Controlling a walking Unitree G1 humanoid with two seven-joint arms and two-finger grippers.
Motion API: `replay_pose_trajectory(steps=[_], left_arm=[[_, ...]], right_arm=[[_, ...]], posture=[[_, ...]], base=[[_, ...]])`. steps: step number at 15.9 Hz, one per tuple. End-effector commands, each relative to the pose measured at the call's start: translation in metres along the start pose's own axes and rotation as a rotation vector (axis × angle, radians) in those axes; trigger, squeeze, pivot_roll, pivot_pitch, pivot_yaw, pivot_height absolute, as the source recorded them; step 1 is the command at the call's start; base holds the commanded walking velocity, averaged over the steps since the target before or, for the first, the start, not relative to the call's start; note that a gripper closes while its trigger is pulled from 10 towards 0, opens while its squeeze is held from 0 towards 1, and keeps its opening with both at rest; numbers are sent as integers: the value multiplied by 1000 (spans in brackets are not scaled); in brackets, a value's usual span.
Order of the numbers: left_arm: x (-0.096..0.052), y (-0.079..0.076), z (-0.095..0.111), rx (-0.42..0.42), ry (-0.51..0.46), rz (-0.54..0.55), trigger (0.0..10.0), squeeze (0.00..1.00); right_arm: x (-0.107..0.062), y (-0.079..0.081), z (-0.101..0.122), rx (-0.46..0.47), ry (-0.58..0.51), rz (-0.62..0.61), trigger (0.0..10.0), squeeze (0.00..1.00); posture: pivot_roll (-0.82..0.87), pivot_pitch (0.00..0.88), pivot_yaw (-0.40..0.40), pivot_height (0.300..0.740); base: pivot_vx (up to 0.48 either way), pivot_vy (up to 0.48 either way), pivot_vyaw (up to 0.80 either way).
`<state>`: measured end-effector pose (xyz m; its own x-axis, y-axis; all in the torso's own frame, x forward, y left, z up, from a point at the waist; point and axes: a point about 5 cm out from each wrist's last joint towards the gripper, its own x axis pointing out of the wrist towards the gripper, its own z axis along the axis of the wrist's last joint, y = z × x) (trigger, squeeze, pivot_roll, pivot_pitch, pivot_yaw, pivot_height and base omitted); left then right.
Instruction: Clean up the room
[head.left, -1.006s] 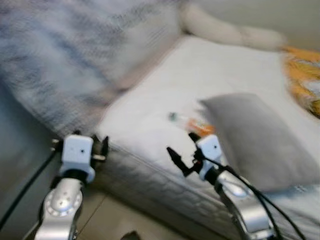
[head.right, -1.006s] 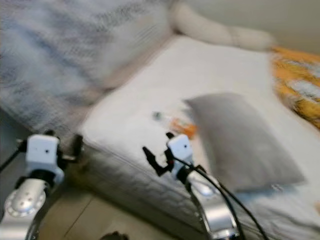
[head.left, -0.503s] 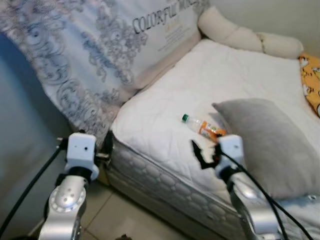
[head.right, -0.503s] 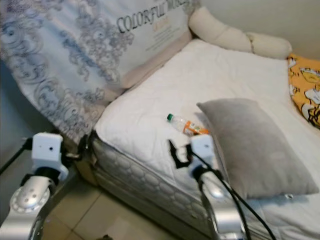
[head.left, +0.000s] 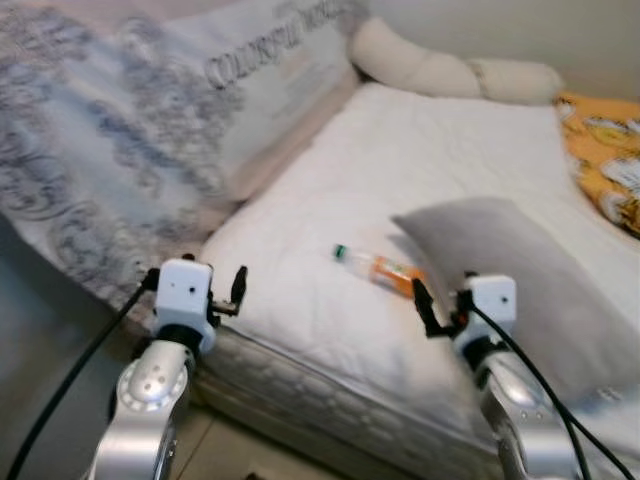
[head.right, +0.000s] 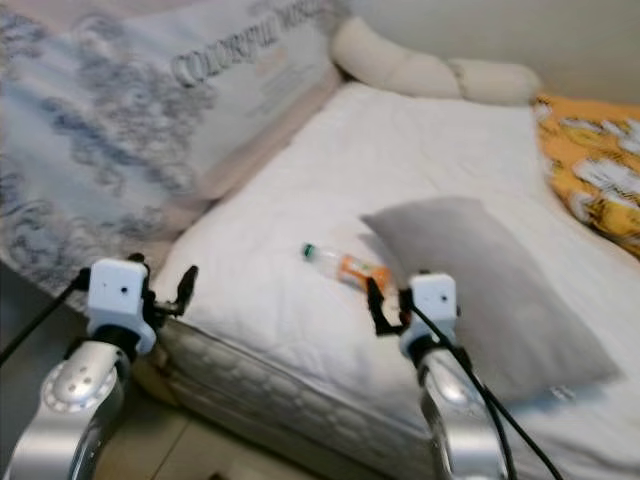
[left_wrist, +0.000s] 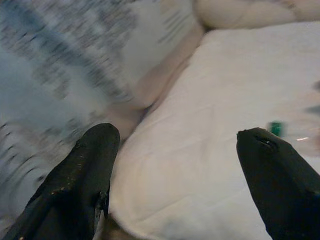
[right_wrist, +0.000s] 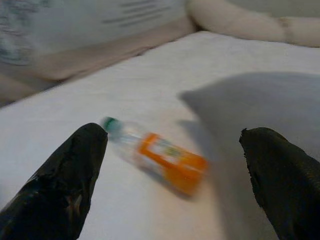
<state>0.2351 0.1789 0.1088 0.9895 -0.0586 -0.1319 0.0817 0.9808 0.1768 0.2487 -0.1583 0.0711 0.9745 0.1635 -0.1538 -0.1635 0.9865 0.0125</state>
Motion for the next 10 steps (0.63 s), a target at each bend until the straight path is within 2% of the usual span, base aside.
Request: replay_pose_trajectory(steps=[1, 7, 10], left_arm=[[-1, 5, 1, 7, 0, 14, 10000, 0], [2, 5, 3, 24, -6, 2, 10000, 0], [4, 2, 4, 25, -5, -59, 10000, 0]], right_arm=[[4, 8, 6, -8, -20, 35, 10000, 0], [17, 6, 12, -29, -20, 74, 10000, 0], [22, 6, 12, -73, 7, 117, 10000, 0]], posture=[[60, 0, -13, 740], [69, 0, -12, 740], [73, 0, 2, 740]], base=[[311, 0, 0], [286, 0, 0], [0, 0, 0]])
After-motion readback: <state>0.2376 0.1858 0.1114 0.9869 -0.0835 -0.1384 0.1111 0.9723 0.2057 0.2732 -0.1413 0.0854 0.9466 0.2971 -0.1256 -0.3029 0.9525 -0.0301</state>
